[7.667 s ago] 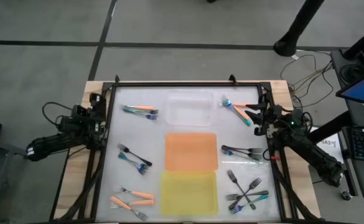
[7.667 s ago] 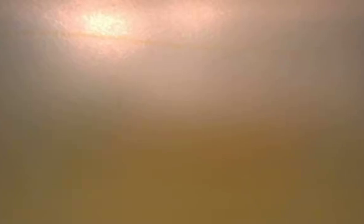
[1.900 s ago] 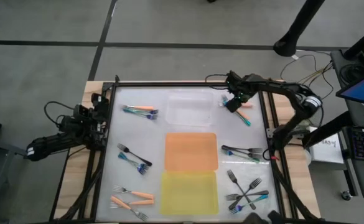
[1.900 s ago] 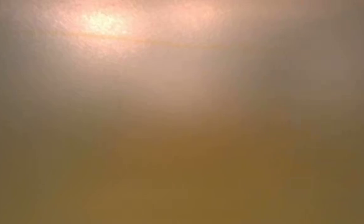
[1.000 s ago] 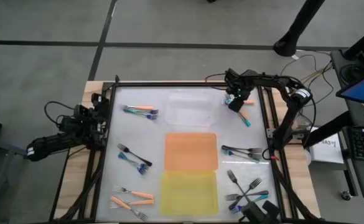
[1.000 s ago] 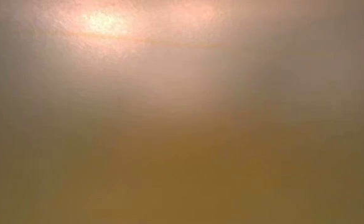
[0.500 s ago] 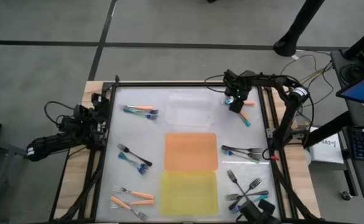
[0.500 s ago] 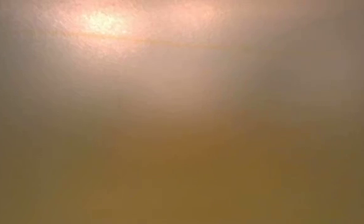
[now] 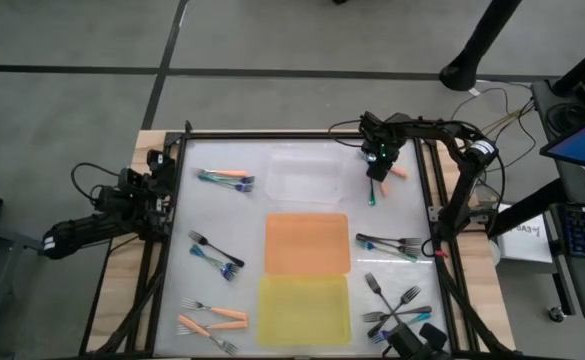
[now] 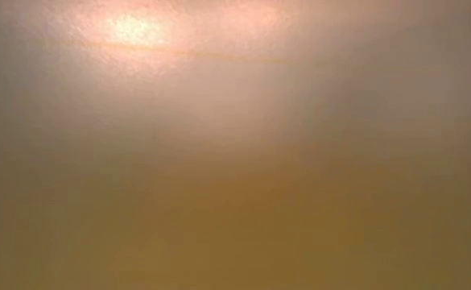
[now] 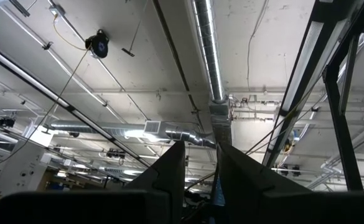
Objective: Sort silverware by color (type)
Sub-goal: Put the orange fork into the white bin
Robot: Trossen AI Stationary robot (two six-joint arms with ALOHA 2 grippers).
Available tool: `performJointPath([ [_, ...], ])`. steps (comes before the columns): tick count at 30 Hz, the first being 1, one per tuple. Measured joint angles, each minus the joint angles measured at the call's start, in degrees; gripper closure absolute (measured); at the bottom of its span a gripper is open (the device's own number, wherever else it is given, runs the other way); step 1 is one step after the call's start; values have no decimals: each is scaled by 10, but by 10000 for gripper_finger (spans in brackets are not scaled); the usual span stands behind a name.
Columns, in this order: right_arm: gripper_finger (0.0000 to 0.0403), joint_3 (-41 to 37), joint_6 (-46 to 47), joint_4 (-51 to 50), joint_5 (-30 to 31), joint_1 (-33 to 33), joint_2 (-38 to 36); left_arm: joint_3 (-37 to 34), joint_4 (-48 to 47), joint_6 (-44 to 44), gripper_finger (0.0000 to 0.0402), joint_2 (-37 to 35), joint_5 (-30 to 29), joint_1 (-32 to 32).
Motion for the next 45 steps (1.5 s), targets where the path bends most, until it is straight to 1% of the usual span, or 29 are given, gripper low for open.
performJointPath([
  [6,369,-3,15,-25,2,-1,-30,0,0,0,327,0,0,0],
  [12,369,-2,40,-36,4,0,-93,0,0,0,327,0,0,0],
  [22,369,-2,62,-26,5,13,-214,0,0,0,327,0,0,0],
  [24,369,-2,79,-16,25,12,-234,0,0,0,327,0,0,0],
  [30,369,-2,100,27,117,12,-285,0,0,0,327,0,0,0],
  [33,369,-2,107,59,130,12,-304,0,0,0,327,0,0,0],
  [35,369,-2,113,80,118,14,-313,0,0,0,327,0,0,0],
  [36,369,-2,117,91,96,16,-316,0,0,0,327,0,0,0],
  [39,369,-2,150,135,-9,27,-323,0,0,0,327,0,0,0],
  [41,369,-2,174,168,-58,45,-322,0,0,0,327,0,0,0],
  [43,369,-2,188,201,-73,72,-315,0,0,0,327,0,0,0],
  [45,369,-2,188,227,-75,103,-304,0,0,0,327,0,0,0],
])
